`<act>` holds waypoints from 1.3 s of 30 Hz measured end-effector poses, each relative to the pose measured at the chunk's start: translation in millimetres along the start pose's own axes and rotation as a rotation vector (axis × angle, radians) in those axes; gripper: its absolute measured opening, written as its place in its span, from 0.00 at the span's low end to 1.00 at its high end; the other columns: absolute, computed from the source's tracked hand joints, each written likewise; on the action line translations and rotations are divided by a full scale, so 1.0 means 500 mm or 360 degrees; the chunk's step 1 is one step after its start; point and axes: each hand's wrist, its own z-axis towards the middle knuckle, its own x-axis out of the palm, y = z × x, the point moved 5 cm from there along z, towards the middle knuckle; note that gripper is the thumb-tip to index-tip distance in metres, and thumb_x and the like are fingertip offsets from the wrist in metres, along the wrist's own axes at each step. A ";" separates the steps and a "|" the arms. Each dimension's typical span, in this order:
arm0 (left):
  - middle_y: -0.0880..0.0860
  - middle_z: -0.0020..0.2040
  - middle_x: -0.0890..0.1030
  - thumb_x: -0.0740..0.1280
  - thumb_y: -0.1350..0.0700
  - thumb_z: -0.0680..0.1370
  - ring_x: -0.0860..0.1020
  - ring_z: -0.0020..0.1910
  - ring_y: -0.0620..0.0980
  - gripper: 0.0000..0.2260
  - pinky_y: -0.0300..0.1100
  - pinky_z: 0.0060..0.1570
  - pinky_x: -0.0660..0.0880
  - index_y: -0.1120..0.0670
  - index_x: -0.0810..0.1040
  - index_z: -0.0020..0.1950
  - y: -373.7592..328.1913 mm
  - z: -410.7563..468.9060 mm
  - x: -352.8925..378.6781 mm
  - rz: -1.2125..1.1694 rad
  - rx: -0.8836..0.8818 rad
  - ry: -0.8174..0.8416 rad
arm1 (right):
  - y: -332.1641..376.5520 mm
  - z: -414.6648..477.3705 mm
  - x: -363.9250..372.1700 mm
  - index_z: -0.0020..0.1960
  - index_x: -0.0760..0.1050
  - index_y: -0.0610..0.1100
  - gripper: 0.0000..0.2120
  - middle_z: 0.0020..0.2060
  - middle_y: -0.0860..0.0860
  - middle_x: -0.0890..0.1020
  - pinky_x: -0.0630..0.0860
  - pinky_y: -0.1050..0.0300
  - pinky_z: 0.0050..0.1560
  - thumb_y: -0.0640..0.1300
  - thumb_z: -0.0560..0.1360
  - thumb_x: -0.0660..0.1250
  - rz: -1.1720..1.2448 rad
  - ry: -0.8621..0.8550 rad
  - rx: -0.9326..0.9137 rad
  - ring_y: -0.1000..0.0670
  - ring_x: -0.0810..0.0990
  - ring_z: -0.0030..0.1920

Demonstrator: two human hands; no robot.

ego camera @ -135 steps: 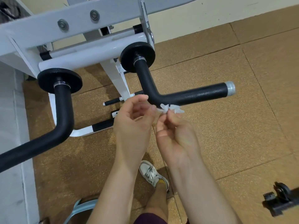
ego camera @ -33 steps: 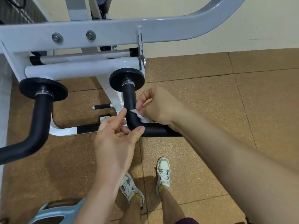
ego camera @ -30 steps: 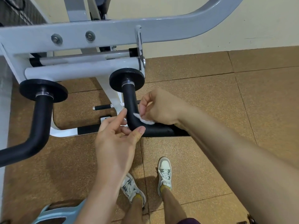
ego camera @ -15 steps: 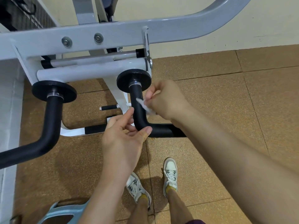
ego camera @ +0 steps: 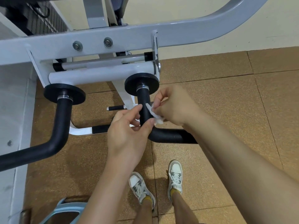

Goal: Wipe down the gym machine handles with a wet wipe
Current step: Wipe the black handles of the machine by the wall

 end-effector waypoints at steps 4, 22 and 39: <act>0.42 0.49 0.73 0.72 0.51 0.73 0.74 0.46 0.38 0.18 0.29 0.48 0.72 0.41 0.77 0.62 -0.016 0.022 0.006 0.0128 0.0106 -0.0010 | -0.006 0.020 0.008 0.31 0.73 0.47 0.14 0.31 0.50 0.79 0.82 0.42 0.46 0.33 0.70 0.69 0.0472 -0.0250 0.0174 0.47 0.80 0.36; 0.45 0.46 0.84 0.71 0.58 0.75 0.83 0.47 0.43 0.09 0.47 0.54 0.79 0.50 0.83 0.53 -0.008 0.111 -0.005 -0.0395 -0.0154 -0.0103 | 0.062 0.011 0.026 0.41 0.83 0.44 0.07 0.38 0.48 0.82 0.73 0.55 0.39 0.42 0.75 0.67 -0.0310 -0.0767 -0.0433 0.48 0.79 0.40; 0.47 0.40 0.73 0.61 0.51 0.80 0.74 0.40 0.50 0.08 0.43 0.35 0.64 0.44 0.80 0.50 -0.097 0.118 0.028 0.1454 0.0795 -0.0041 | -0.001 0.029 0.015 0.42 0.83 0.42 0.06 0.37 0.44 0.85 0.80 0.55 0.38 0.38 0.75 0.67 0.0071 -0.0441 0.0060 0.43 0.83 0.37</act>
